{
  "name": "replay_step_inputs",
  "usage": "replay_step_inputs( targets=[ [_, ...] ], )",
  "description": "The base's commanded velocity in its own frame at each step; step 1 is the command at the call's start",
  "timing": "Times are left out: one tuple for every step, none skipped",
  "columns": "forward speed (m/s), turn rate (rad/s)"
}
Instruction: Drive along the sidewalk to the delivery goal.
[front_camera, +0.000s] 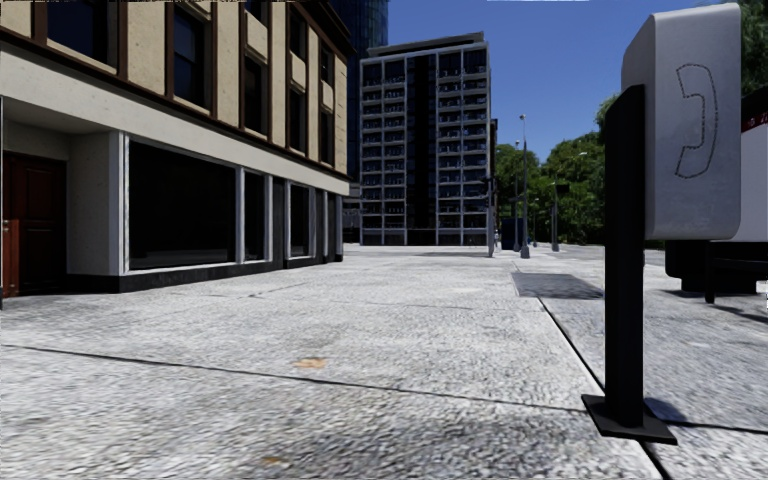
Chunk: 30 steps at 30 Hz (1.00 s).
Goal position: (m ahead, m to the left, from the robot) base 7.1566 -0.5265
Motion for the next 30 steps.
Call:
replay_step_inputs(
  targets=[
    [2.00, -0.37],
    [2.00, -0.37],
    [2.00, -0.37],
    [2.00, -0.37],
    [2.00, -0.38],
    [2.00, -0.38],
    [2.00, -0.38],
    [2.00, -0.38],
    [2.00, -0.38],
    [2.00, -0.38],
    [2.00, -0.38],
    [2.00, -0.38],
    [2.00, -0.38],
    [2.00, 0.00],
    [2.00, 0.00],
    [2.00, 0.00],
    [2.00, 0.00],
    [2.00, 0.00],
    [2.00, 0.00],
    [2.00, 0.00],
    [2.00, 0.00],
    [2.00, 0.00],
    [2.00, 0.00],
    [2.00, 0.00],
    [2.00, 0.00],
    [2.00, 0.00],
    [2.00, 0.00],
    [2.00, 0.00],
    [2.00, 0.00],
    [2.00, 0.00]
  ],
)
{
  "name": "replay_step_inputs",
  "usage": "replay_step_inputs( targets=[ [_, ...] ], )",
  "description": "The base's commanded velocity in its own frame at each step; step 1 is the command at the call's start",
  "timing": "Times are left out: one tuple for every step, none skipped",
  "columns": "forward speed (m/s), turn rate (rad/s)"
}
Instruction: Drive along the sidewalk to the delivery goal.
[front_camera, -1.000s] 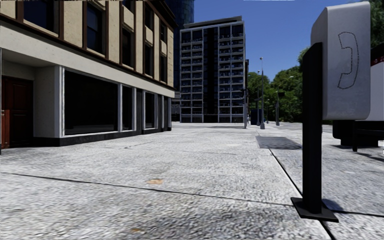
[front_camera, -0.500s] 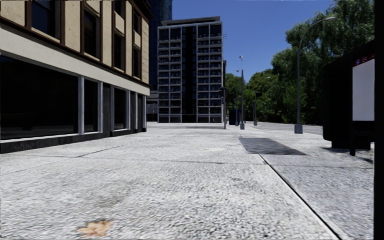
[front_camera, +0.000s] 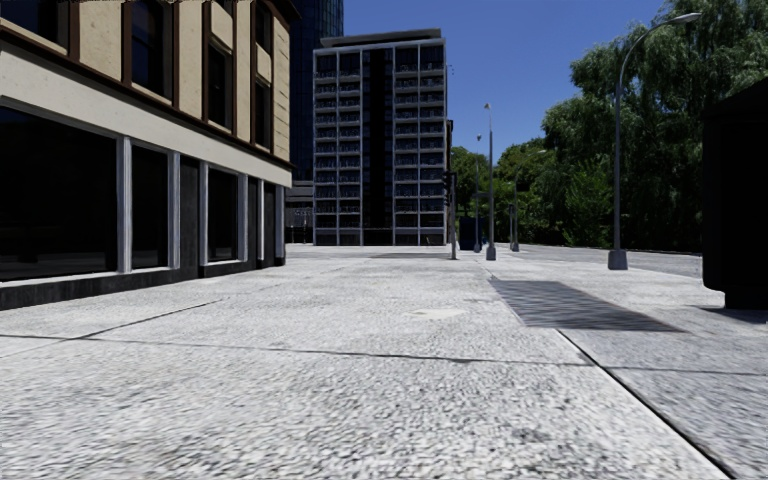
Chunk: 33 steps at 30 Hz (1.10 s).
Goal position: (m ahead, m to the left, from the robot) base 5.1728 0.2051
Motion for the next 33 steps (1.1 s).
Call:
replay_step_inputs(
  targets=[
    [2.00, 0.00],
    [2.00, 0.00],
    [2.00, 0.00],
    [2.00, 0.00],
    [2.00, 0.00],
    [2.00, 0.00],
    [2.00, 0.00],
    [2.00, 0.00],
    [2.00, 0.00],
    [2.00, 0.00],
    [2.00, 0.00],
    [2.00, 0.00],
    [2.00, 0.00],
    [2.00, 0.00],
    [2.00, 0.00],
    [2.00, 0.00],
    [2.00, 0.00],
    [2.00, 0.00],
    [2.00, 0.00],
    [2.00, 0.00],
    [2.00, 0.00],
    [2.00, 0.00],
    [2.00, 0.00],
    [2.00, 0.00],
    [2.00, 0.00],
    [2.00, 0.00],
    [2.00, 0.00],
    [2.00, 0.00],
    [2.00, 0.00],
    [2.00, 0.00],
    [2.00, 0.00],
    [2.00, 0.00],
    [2.00, 0.00]
  ],
)
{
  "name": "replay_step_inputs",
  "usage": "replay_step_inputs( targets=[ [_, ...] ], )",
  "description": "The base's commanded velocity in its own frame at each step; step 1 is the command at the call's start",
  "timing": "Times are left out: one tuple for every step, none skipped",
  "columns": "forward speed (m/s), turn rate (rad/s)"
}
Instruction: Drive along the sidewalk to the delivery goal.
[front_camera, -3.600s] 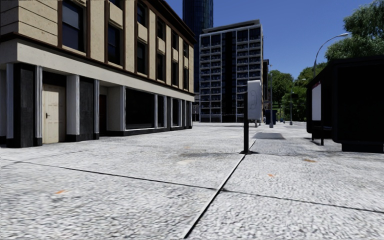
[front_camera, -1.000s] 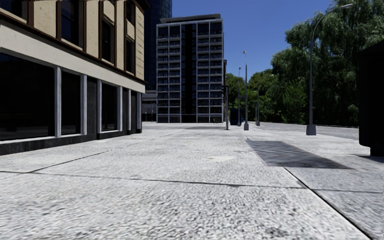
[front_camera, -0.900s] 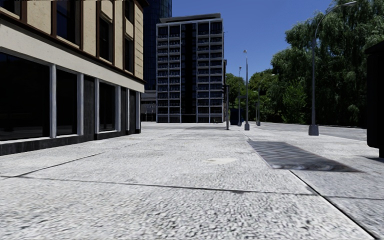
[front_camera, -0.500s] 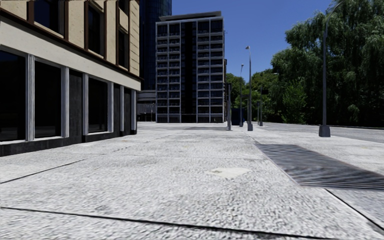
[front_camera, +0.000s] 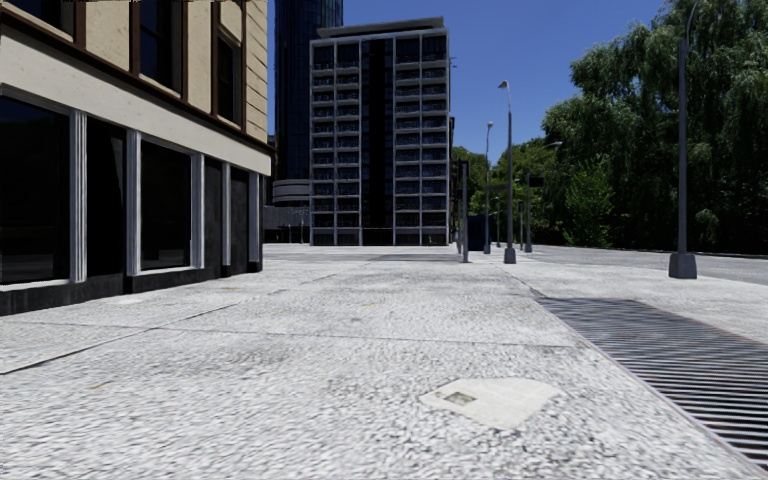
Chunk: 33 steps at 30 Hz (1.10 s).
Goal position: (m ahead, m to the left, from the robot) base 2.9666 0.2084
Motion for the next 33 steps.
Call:
replay_step_inputs(
  targets=[
    [2.00, 0.00],
    [2.00, 0.00],
    [2.00, 0.00],
    [2.00, 0.00],
    [2.00, 0.00],
    [2.00, 0.00],
    [2.00, 0.00],
    [2.00, 0.00],
    [2.00, 0.00],
    [2.00, 0.00],
    [2.00, 0.00],
    [2.00, 0.00],
    [2.00, 0.00],
    [2.00, 0.00],
    [2.00, 0.00],
    [2.00, 0.00],
    [2.00, 0.00],
    [2.00, 0.00],
    [2.00, 0.00],
    [2.00, 0.00],
    [2.00, 0.00],
    [2.00, 0.00],
    [2.00, 0.00],
    [2.00, 0.00],
    [2.00, 0.00],
    [2.00, 0.00],
    [2.00, 0.00],
    [2.00, 0.00],
    [2.00, 0.00],
    [2.00, 0.00],
    [2.00, 0.00],
    [2.00, 0.00],
    [2.00, 0.00]
  ],
)
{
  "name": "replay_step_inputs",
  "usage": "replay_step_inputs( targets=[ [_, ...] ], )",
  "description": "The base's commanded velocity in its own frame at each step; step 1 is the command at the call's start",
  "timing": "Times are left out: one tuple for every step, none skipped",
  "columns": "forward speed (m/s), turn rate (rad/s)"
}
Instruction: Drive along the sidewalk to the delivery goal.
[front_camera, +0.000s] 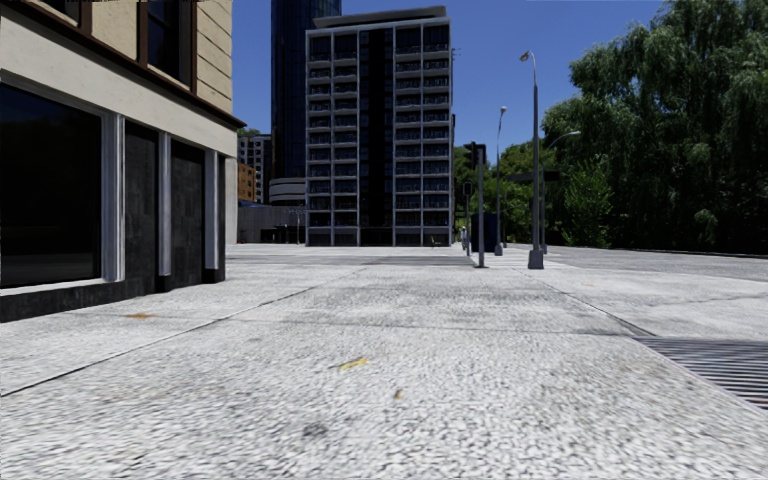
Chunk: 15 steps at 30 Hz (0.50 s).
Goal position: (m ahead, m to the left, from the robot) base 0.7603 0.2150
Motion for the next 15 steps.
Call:
replay_step_inputs(
  targets=[
    [1.85, 0.00],
    [1.61, 0.00],
    [1.61, 0.00],
    [1.39, 0.00],
    [1.22, 0.00],
    [1.12, 0.00],
    [1.09, 0.00],
    [1.09, 0.00],
    [1.07, 0.00],
    [1.01, 0.00],
    [0.96, 0.00],
    [0.92, 0.00],
    [0.92, 0.00],
    [0.88, 0.00],
    [0.78, 0.00]
  ],
)
